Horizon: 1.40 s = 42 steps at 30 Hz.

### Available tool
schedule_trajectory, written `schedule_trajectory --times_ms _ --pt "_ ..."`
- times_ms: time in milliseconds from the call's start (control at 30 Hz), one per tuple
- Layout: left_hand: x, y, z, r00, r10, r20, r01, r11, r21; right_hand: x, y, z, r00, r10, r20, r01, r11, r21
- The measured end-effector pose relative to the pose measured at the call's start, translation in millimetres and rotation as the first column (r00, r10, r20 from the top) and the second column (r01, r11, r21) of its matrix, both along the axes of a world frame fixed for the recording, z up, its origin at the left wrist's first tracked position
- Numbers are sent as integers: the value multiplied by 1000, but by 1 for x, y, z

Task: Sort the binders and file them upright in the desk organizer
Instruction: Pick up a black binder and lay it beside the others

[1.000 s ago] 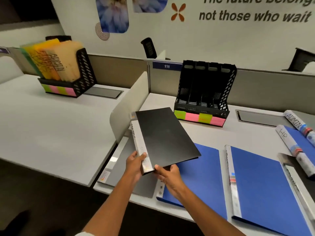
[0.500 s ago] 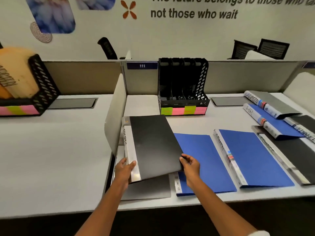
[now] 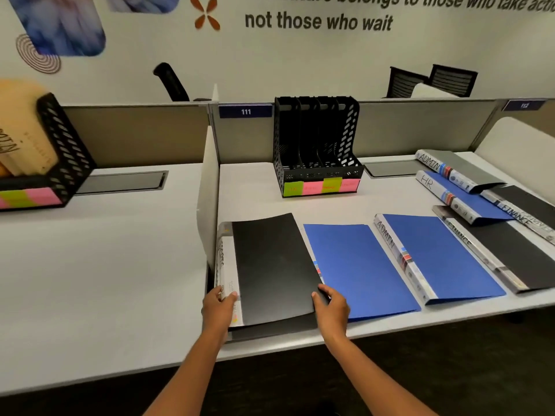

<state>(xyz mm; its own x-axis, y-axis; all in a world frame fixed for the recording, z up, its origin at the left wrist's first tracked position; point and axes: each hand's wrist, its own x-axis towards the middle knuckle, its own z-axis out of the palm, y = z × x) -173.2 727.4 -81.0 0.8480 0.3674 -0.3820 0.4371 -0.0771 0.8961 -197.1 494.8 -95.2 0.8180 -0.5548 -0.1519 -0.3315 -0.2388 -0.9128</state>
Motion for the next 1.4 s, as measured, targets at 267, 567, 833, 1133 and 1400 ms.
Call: schedule_trajectory --times_ms 267,567,833,1133,1400 --pt "-14 17 -1 1000 -11 30 6 986 167 -32 33 -18 984 158 -84 -170 973 -159" --pt "-30 16 -11 998 -33 49 21 977 213 -40 41 -31 928 266 -262 -356 841 -408" --pt "-40 8 -10 994 -80 73 65 981 185 -39 39 -36 872 314 -377 -481 697 -532" --pt "-31 3 -8 968 -244 -58 248 894 373 -37 36 -28 829 352 -435 -542 697 -469" --pt "-31 -10 -11 917 -358 -176 390 714 582 -41 35 -19 814 407 -415 -570 699 -431"
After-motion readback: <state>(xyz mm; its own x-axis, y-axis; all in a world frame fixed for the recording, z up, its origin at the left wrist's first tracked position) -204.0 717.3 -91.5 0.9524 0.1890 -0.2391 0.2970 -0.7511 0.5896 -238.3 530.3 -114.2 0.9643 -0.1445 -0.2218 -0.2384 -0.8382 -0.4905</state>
